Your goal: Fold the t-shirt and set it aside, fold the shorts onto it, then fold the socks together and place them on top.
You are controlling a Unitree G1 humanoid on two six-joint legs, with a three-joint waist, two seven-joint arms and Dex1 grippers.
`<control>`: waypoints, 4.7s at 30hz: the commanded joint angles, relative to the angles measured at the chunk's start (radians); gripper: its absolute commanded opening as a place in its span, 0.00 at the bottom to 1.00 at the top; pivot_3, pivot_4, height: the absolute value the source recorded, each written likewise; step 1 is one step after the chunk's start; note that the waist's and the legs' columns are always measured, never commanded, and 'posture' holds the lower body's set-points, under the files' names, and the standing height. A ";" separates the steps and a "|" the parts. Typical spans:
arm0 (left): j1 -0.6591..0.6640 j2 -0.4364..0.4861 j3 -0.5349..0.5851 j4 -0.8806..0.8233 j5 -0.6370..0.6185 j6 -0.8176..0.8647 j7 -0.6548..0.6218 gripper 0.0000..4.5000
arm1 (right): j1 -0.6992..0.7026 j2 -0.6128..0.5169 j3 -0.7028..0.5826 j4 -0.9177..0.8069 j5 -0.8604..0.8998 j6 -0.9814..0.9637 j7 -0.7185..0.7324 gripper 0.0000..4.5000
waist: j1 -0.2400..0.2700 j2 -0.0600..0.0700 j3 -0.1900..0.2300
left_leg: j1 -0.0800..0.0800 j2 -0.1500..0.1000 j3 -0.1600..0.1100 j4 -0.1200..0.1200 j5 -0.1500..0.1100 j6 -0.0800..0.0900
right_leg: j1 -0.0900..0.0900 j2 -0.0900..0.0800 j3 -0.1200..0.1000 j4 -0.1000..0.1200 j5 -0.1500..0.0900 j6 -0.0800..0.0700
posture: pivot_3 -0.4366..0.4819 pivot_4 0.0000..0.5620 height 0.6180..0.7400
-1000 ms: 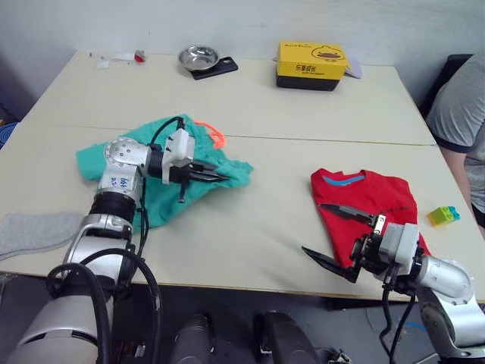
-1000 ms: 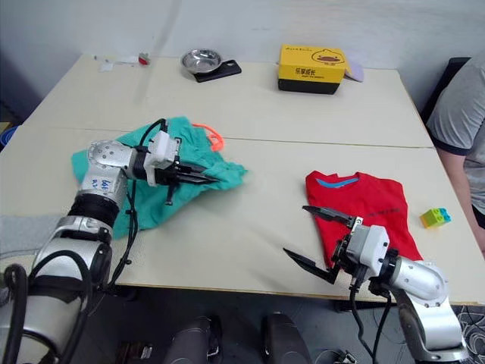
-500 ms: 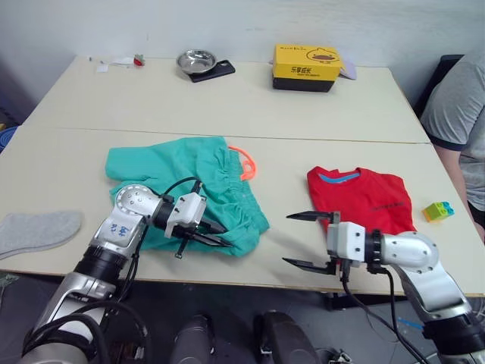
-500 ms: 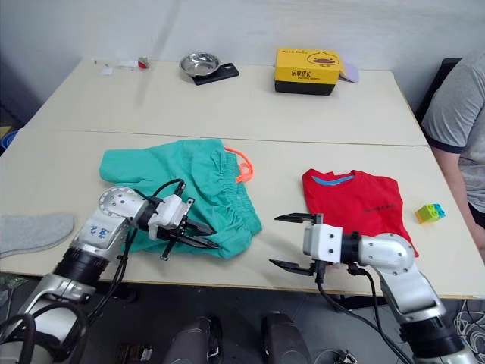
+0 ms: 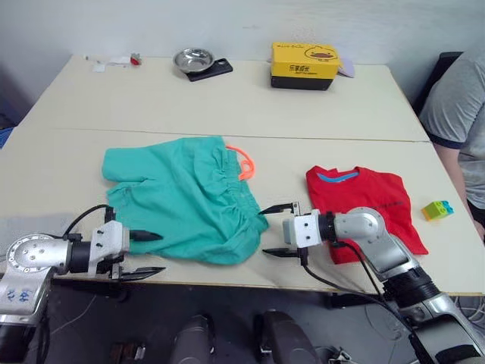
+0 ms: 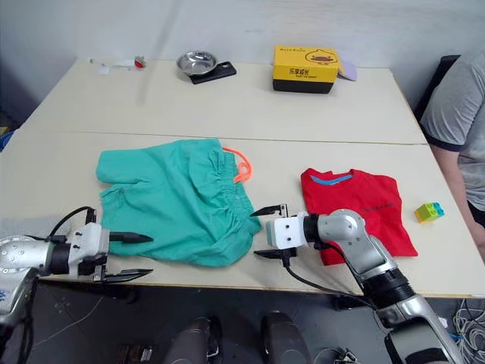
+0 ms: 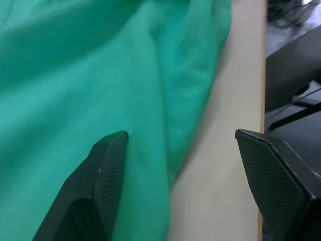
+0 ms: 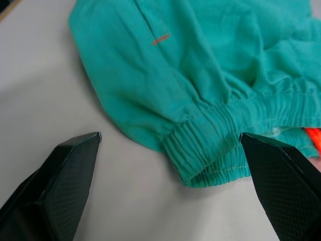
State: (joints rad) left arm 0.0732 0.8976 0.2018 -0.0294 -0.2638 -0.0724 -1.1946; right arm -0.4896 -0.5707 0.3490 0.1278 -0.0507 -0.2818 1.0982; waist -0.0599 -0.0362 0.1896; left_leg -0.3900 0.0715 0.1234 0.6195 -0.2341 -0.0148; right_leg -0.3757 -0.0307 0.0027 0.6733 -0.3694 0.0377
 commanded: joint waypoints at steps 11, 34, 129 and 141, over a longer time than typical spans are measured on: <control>-0.057 -0.006 -0.041 0.104 0.157 -0.074 0.173 0.46 | -0.059 0.049 -0.001 0.011 -0.030 0.151 -0.035 0.09 | 0.001 0.001 0.000 | 0.003 0.000 0.000 -0.007 0.002 -0.002 | 0.000 0.000 -0.002 0.000 0.002 -0.006 | 0.48 0.27 1.00; -0.900 -0.086 -0.193 0.590 -0.021 0.100 -0.321 0.01 | 0.255 -0.239 -0.542 -0.551 0.655 0.944 -0.034 0.00 | 0.019 0.001 0.000 | -0.020 0.003 0.002 0.000 0.004 -0.004 | -0.018 0.006 -0.002 -0.003 0.001 0.001 | 0.48 0.27 1.00; -0.682 -0.028 0.025 0.481 -0.008 -0.340 0.291 0.01 | -0.208 -0.113 -0.350 0.114 0.297 -0.012 -0.222 0.00 | -0.028 -0.002 0.014 | -0.048 0.011 0.050 0.029 0.003 0.004 | -0.071 -0.011 -0.026 0.025 0.019 0.002 | 0.48 0.27 1.00; 0.182 0.125 0.122 -0.353 -0.303 0.206 0.071 0.01 | 0.310 -0.281 -0.403 -0.214 0.310 0.184 -0.107 0.00 | -0.016 0.000 0.013 | 0.005 0.010 0.042 0.008 -0.001 -0.001 | -0.021 -0.009 -0.027 0.000 0.019 -0.021 | 0.48 0.27 1.00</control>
State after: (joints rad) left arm 0.2509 1.0062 0.2904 -0.3475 -0.5115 0.0717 -1.1045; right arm -0.1926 -0.8380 -0.0194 -0.0636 0.2399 -0.1044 0.9797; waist -0.0755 -0.0361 0.2025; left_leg -0.3835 0.0813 0.1615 0.6259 -0.2349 -0.0157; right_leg -0.3927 -0.0390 -0.0254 0.6690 -0.3499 0.0140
